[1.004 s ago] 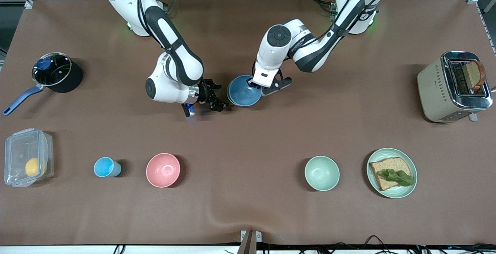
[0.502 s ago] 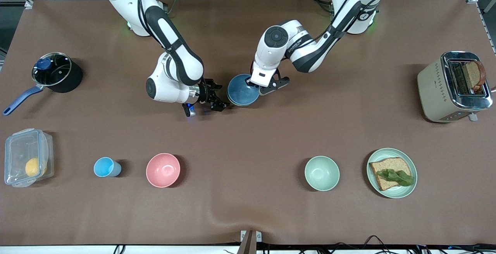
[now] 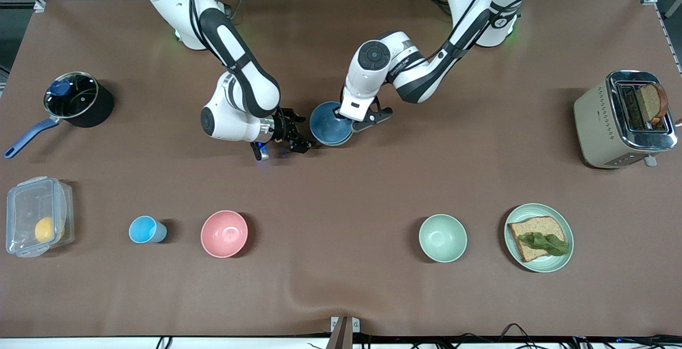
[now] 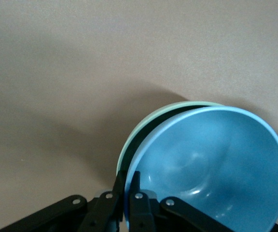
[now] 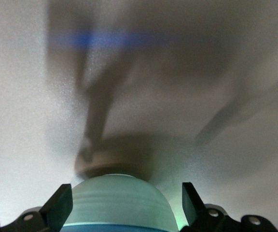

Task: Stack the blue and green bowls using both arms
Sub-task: 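Lower the blue bowl into green with the left gripper while the right holds, then open the left gripper off the blue bowl while the right gripper releases the green bowl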

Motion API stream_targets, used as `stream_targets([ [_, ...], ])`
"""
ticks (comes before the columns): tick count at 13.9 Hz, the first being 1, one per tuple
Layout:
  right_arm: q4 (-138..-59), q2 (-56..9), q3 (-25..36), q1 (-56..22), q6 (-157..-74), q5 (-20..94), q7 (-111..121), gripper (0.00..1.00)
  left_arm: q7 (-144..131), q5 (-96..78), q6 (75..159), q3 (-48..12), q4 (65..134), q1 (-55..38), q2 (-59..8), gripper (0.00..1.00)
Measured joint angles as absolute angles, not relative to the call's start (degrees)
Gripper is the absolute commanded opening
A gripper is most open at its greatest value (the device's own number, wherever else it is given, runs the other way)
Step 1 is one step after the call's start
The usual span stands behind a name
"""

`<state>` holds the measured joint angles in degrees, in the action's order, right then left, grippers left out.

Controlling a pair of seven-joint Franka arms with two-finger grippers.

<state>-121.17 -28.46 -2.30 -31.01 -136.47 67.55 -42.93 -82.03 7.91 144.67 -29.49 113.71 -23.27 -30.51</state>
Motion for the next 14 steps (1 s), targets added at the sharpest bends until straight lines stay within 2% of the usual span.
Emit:
stream_targets([
  [1, -121.17, -28.47, -2.3, -31.01, -136.47, 67.55, -42.93, 1.0, -82.03, 7.91, 144.67, -29.43, 113.63, -23.27, -30.71, 0.0],
  [2, -121.17, -28.47, -2.3, -31.01, -136.47, 67.55, -42.93, 1.0, -82.03, 7.91, 144.67, -29.39, 113.58, -23.27, -30.87, 0.06],
  [3, -121.17, -28.47, -2.3, -31.01, -136.47, 67.55, -42.93, 1.0, -82.03, 7.91, 144.67, -29.35, 113.52, -23.27, -30.91, 0.45],
  [4, -121.17, -28.47, -2.3, -31.01, -136.47, 67.55, -42.93, 1.0, -82.22, 7.91, 144.67, -29.28, 113.48, -23.27, -30.94, 0.99],
  [10, -121.16, -28.52, -2.31, -31.07, -136.49, 67.55, -42.89, 1.0, -85.1, 9.83, 144.73, -28.56, 112.32, -23.28, -31.67, 1.0],
  [14, -121.16, -28.54, -2.31, -31.13, -136.5, 67.55, -42.83, 1.0, -85.14, 9.88, 144.61, -28.09, 108.21, -21.57, -31.39, 1.0],
])
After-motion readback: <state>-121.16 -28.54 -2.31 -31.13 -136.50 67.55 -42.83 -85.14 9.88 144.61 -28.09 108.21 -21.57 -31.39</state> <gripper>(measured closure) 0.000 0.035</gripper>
